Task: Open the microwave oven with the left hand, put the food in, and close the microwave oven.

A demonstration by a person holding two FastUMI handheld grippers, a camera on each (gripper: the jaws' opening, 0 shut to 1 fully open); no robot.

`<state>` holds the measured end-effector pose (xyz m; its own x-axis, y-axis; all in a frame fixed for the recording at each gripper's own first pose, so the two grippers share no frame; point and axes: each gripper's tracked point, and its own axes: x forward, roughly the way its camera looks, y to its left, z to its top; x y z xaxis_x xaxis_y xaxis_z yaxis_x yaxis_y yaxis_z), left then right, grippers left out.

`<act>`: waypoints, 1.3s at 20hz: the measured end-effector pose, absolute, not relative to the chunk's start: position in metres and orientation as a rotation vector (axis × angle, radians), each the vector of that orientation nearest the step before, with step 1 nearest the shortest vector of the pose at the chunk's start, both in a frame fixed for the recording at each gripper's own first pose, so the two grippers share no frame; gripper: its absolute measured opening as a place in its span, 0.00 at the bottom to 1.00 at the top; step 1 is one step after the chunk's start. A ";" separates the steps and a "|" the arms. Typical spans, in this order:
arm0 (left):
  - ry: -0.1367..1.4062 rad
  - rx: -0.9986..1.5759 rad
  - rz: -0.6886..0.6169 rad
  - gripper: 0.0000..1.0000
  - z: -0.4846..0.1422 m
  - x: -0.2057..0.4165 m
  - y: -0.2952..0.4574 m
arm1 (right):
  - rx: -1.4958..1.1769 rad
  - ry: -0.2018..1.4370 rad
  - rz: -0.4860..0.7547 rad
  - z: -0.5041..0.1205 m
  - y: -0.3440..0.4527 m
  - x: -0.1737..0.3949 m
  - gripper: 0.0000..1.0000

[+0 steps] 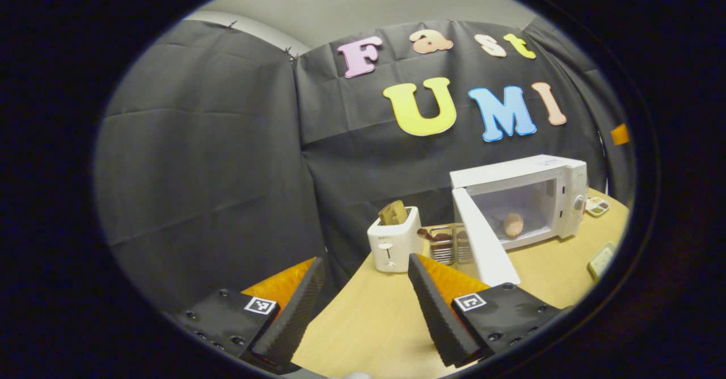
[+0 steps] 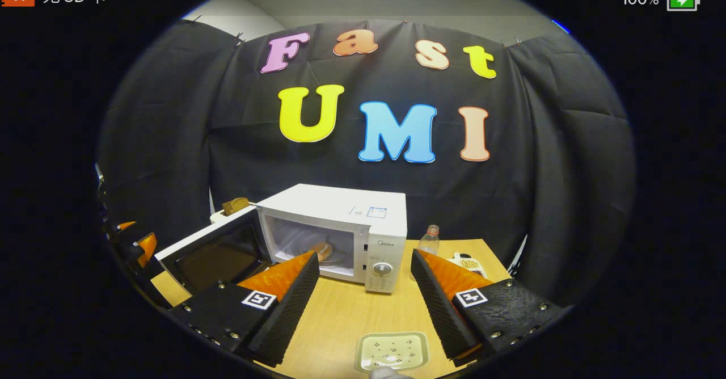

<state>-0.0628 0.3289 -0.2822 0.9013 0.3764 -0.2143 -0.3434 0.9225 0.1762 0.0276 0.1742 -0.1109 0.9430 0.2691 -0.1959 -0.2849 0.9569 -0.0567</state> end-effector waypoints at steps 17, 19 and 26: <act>0.348 0.145 0.205 0.94 -0.321 -0.065 0.212 | -0.058 0.169 0.260 -0.077 0.133 0.039 0.99; 0.347 0.128 0.163 0.94 -0.319 -0.062 0.184 | -0.060 0.167 0.255 -0.075 0.127 0.043 0.99; 0.341 0.071 0.022 0.94 -0.315 -0.034 0.079 | -0.060 0.182 0.238 -0.077 0.097 0.052 0.99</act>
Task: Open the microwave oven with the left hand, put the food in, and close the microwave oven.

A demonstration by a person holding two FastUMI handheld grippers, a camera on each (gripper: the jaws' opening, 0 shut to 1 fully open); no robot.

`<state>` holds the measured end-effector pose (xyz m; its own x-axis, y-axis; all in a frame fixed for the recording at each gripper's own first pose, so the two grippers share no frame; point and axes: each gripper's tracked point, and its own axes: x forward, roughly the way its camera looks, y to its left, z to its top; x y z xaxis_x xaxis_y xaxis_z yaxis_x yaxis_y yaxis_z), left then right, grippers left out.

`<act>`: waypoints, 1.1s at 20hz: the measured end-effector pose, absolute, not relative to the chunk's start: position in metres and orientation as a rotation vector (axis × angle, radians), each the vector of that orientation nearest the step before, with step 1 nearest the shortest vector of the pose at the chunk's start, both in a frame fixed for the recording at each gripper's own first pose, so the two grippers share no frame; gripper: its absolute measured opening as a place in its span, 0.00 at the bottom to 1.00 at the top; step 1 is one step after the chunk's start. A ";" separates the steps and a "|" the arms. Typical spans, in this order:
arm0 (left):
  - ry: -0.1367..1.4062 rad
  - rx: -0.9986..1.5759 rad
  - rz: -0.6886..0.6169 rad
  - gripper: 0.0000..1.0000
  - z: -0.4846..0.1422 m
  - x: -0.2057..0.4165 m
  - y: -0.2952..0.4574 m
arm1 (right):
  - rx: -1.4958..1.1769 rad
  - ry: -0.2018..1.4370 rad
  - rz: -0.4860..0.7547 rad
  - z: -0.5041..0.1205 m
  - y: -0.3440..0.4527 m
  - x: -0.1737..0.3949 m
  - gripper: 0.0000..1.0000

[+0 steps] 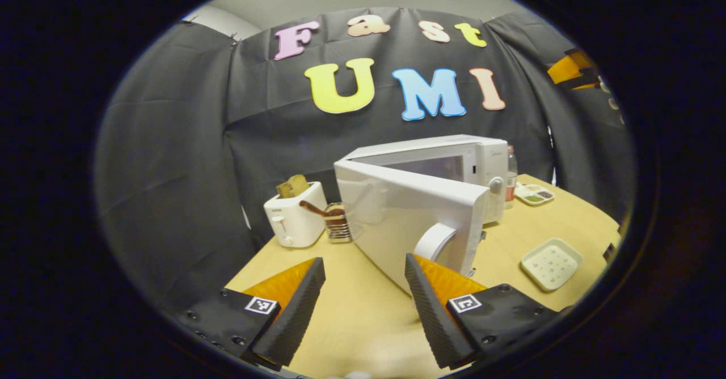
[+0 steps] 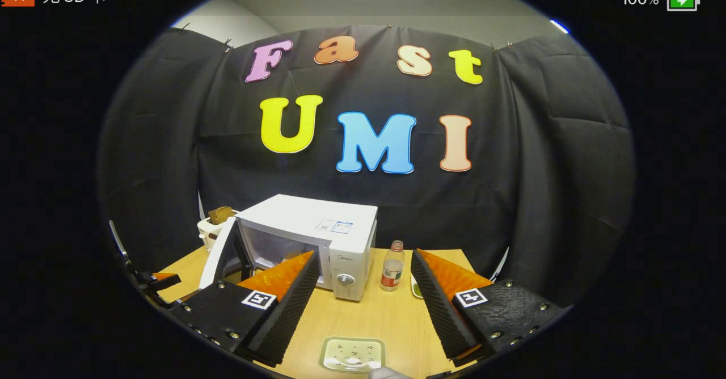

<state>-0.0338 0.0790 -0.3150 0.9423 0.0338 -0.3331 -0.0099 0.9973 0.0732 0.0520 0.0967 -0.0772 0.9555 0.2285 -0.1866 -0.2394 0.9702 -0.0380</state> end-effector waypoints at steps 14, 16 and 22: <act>0.298 0.096 -0.117 0.94 -0.325 0.113 -0.071 | -0.061 0.235 0.112 -0.093 -0.010 0.063 0.99; 0.294 0.100 -0.110 0.94 -0.328 0.133 -0.078 | -0.062 0.247 0.094 -0.096 -0.022 0.066 0.99; 0.276 0.078 -0.078 0.94 -0.334 0.182 -0.094 | -0.082 0.264 0.076 -0.100 -0.041 0.071 0.99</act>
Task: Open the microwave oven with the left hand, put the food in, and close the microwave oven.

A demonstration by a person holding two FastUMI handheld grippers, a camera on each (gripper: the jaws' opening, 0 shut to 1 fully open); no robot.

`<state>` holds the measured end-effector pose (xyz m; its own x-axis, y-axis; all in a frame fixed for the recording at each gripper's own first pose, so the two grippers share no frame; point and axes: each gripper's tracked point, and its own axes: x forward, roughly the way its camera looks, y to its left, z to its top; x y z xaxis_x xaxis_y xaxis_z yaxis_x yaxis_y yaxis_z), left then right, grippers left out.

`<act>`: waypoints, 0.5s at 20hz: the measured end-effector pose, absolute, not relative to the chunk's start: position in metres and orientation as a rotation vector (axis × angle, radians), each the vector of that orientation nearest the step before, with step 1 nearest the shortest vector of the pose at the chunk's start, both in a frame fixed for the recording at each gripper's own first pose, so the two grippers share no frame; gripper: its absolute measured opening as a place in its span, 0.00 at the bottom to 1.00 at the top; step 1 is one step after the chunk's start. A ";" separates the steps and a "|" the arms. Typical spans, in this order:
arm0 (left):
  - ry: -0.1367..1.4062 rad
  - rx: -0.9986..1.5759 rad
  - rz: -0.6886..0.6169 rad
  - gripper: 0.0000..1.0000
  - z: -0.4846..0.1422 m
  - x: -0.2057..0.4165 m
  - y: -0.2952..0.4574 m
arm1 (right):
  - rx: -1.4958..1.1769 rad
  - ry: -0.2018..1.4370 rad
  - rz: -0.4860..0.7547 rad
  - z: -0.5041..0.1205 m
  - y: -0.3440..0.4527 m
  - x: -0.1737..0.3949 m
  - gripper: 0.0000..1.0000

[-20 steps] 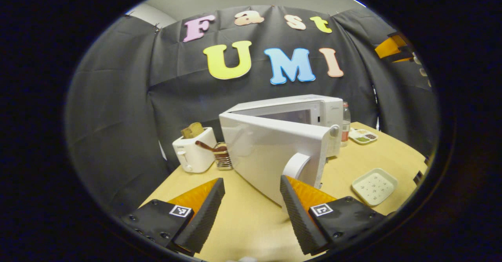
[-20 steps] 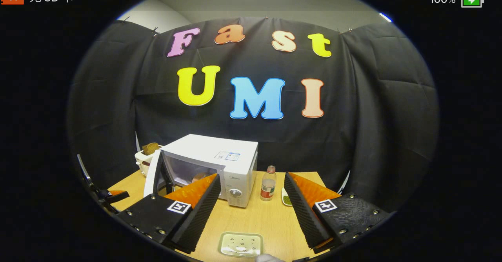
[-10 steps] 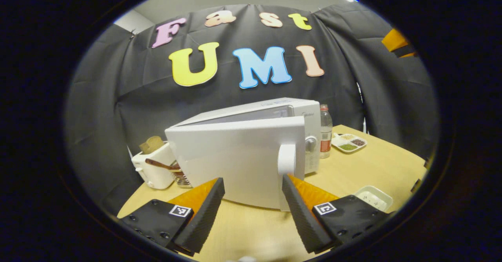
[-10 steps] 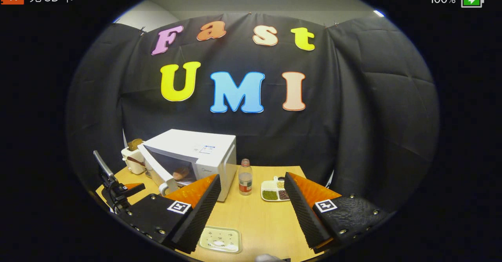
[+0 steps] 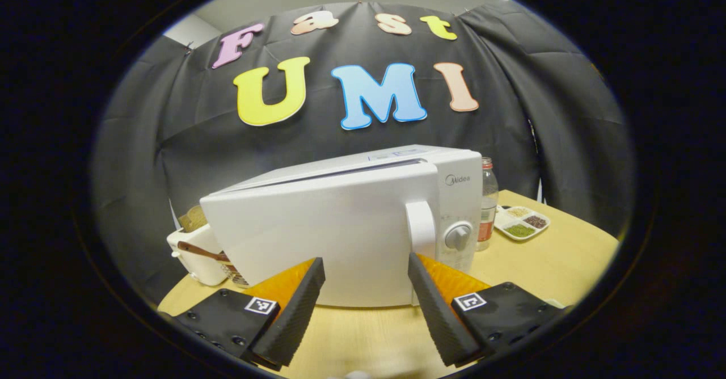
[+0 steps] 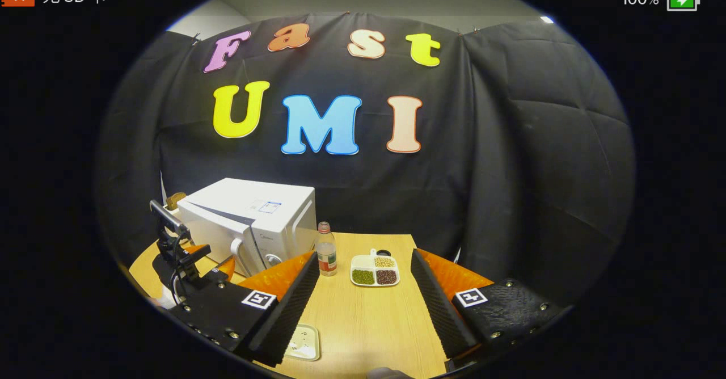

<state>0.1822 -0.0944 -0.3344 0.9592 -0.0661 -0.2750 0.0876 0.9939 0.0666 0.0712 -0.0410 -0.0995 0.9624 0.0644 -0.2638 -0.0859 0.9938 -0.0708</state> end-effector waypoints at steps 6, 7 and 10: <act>0.289 0.056 -0.072 0.99 -0.346 0.193 -0.105 | -0.070 0.264 0.063 -0.100 -0.049 0.074 0.99; 0.287 0.048 -0.069 0.97 -0.346 0.192 -0.104 | -0.064 0.270 0.068 -0.102 -0.047 0.075 0.99; 0.286 0.038 -0.062 1.00 -0.347 0.193 -0.104 | -0.067 0.271 0.078 -0.102 -0.042 0.074 0.99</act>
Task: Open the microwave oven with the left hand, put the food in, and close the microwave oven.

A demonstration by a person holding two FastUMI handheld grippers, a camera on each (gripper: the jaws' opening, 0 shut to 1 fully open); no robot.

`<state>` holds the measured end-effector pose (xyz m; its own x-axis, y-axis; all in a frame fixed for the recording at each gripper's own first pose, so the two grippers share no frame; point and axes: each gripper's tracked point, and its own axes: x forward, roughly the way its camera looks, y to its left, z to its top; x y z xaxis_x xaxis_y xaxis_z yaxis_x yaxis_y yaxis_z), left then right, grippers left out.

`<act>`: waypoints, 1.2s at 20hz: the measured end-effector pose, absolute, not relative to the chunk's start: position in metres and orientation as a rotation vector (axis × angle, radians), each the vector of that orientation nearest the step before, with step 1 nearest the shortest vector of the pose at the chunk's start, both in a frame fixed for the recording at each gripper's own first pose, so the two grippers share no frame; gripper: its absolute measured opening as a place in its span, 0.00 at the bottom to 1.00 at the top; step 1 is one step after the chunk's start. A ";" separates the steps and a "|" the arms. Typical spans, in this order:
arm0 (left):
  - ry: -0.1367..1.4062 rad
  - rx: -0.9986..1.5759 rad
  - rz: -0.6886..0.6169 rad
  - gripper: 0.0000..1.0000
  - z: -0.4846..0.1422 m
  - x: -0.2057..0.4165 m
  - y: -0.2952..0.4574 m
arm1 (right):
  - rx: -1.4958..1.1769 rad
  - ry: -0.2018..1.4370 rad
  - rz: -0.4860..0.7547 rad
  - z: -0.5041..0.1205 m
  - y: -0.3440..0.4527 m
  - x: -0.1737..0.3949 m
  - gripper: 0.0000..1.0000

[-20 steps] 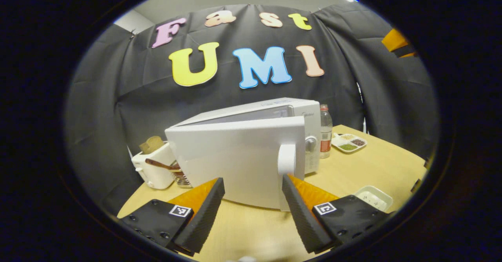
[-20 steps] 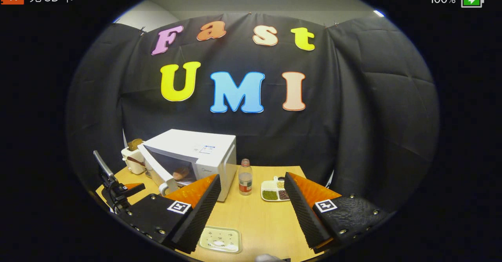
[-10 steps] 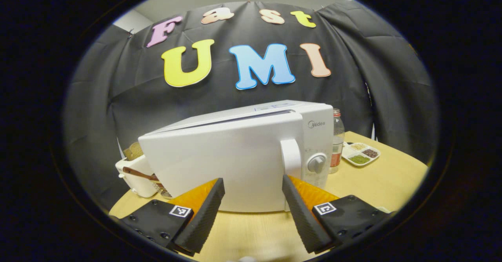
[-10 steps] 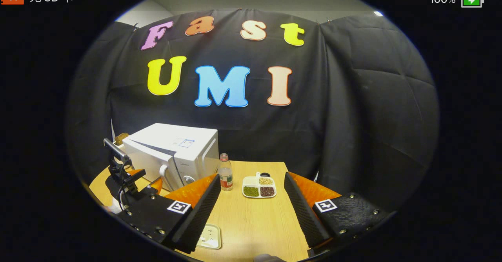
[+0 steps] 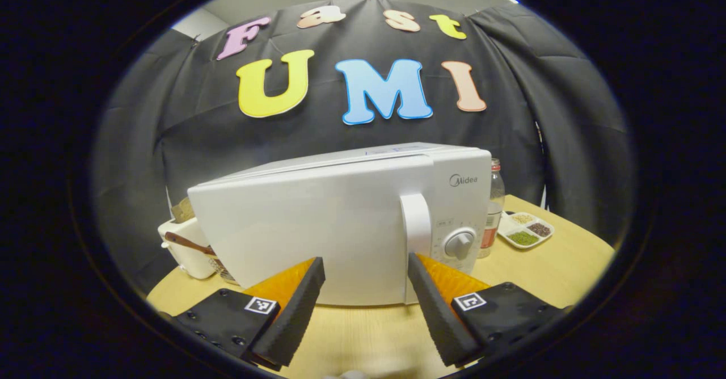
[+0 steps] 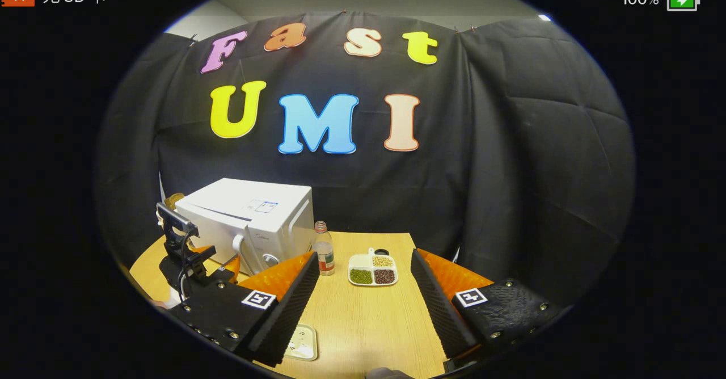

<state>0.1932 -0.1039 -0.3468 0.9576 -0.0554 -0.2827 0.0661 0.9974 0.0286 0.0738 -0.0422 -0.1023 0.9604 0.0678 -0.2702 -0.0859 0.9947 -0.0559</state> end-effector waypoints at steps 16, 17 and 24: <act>0.308 -0.028 -0.046 0.95 -0.317 0.154 -0.104 | -0.042 0.210 0.104 -0.078 -0.023 0.056 0.99; 0.294 -0.035 -0.052 0.98 -0.300 0.142 -0.101 | -0.036 0.197 0.108 -0.073 -0.021 0.054 0.99; 0.157 -0.081 -0.028 0.99 -0.147 0.068 -0.039 | 0.004 0.112 0.128 -0.041 0.001 0.048 0.99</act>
<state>0.0676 -0.0385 -0.1470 0.9873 -0.0340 -0.1550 0.0212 0.9963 -0.0831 0.0478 0.0012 -0.0412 0.9856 0.1275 -0.1110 -0.1270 0.9918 0.0112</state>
